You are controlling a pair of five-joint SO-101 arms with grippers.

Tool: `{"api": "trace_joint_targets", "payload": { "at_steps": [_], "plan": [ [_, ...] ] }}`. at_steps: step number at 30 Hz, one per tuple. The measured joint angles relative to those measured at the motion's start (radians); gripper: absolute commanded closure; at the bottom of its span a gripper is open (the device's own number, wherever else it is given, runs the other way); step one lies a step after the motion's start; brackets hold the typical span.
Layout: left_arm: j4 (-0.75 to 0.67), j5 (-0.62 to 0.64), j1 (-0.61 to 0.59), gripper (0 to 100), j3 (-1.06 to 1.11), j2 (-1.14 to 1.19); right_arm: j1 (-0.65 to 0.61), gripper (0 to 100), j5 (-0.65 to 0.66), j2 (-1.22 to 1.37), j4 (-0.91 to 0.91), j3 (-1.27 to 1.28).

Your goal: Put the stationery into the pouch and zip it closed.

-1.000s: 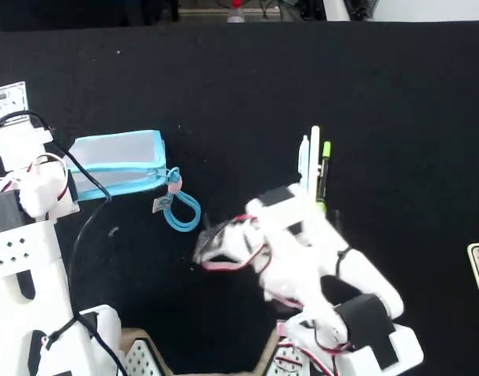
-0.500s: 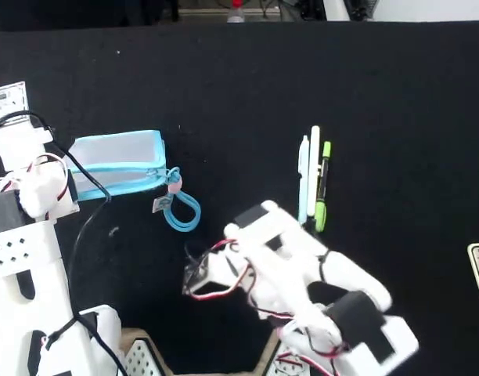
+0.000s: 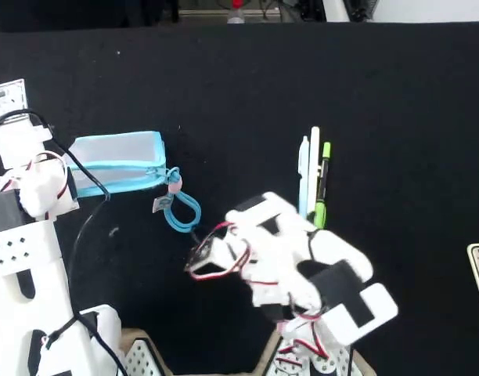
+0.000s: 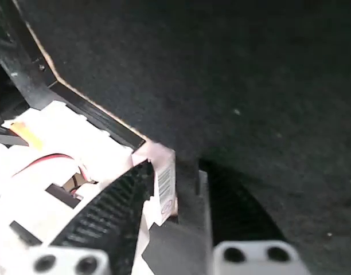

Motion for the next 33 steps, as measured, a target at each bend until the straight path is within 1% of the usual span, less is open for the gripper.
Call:
{"api": "trace_joint_targets", "payload": {
  "at_steps": [3,5,12,15,21,23,24,27,28,33],
  "plan": [
    [0.0,0.0,0.0,97,0.0,0.0,0.061,92.0,0.054,-0.008,0.0,0.023],
    [0.0,0.0,0.0,97,0.0,0.0,0.089,89.9,0.064,-0.057,0.0,0.048],
    [0.0,0.0,0.0,97,0.0,0.0,0.212,89.7,0.069,-0.288,-0.054,0.106],
    [0.0,0.0,0.0,97,0.0,0.0,0.229,89.7,0.069,-0.37,-0.063,0.123],
    [0.0,0.0,0.0,97,0.0,0.0,0.152,89.5,0.069,-0.407,-0.06,0.146],
    [0.0,0.0,0.0,97,0.0,0.0,0.106,89.4,0.069,-0.407,-0.025,0.146],
    [0.0,0.0,0.0,97,0.0,0.0,0.075,88.3,0.069,-0.407,0.002,0.146],
    [0.0,0.0,0.0,97,0.0,0.0,0.003,80.0,0.069,-0.407,0.08,0.135],
    [0.0,0.0,0.0,97,0.0,0.0,-0.012,78.7,0.069,-0.407,0.095,0.129],
    [0.0,0.0,0.0,97,0.0,0.0,-0.021,79.4,0.069,-0.407,0.092,0.124]
  ]
}}
